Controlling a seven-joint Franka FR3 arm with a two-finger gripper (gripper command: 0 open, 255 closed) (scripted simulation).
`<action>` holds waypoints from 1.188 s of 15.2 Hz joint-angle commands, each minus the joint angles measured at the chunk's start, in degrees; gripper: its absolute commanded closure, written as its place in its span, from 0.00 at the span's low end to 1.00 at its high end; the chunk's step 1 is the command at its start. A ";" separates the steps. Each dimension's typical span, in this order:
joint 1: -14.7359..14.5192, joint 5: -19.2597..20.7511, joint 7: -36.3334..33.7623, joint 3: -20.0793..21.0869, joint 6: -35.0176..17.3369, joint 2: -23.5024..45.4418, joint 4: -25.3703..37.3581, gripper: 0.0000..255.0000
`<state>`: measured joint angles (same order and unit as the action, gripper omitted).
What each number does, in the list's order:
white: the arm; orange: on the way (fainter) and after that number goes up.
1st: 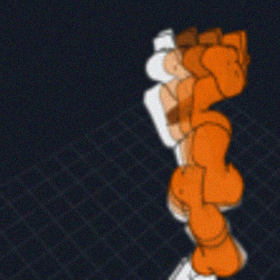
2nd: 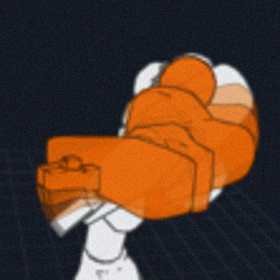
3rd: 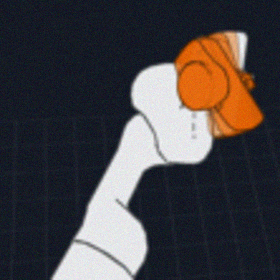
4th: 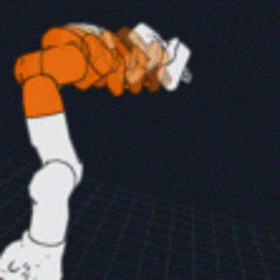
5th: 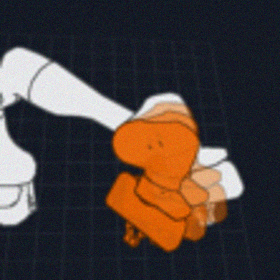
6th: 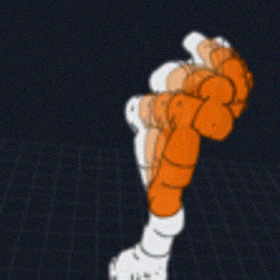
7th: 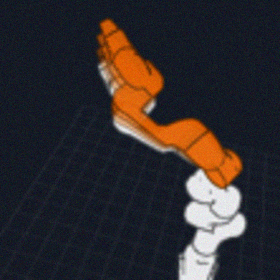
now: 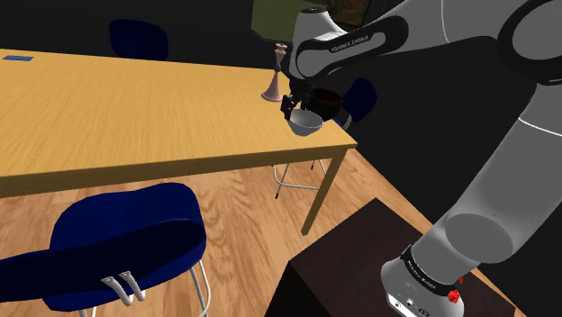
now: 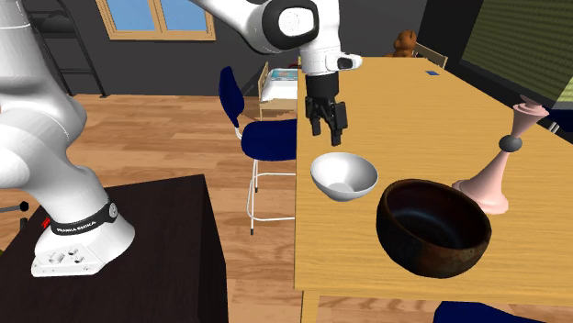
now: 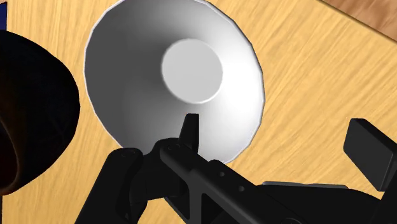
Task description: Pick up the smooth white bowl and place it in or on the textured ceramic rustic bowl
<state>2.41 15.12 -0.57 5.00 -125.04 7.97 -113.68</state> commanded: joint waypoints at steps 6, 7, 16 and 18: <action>0.34 0.90 -0.51 -0.46 -3.75 2.61 -1.08 0.00; 0.34 0.90 -0.51 -0.46 -3.75 2.61 -1.08 0.00; 0.34 0.90 -0.51 -0.46 -3.74 2.61 -1.08 1.00; 0.34 0.90 -0.51 -0.46 -3.74 2.61 -1.08 1.00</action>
<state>2.74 16.02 -1.08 4.55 -128.79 10.57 -114.75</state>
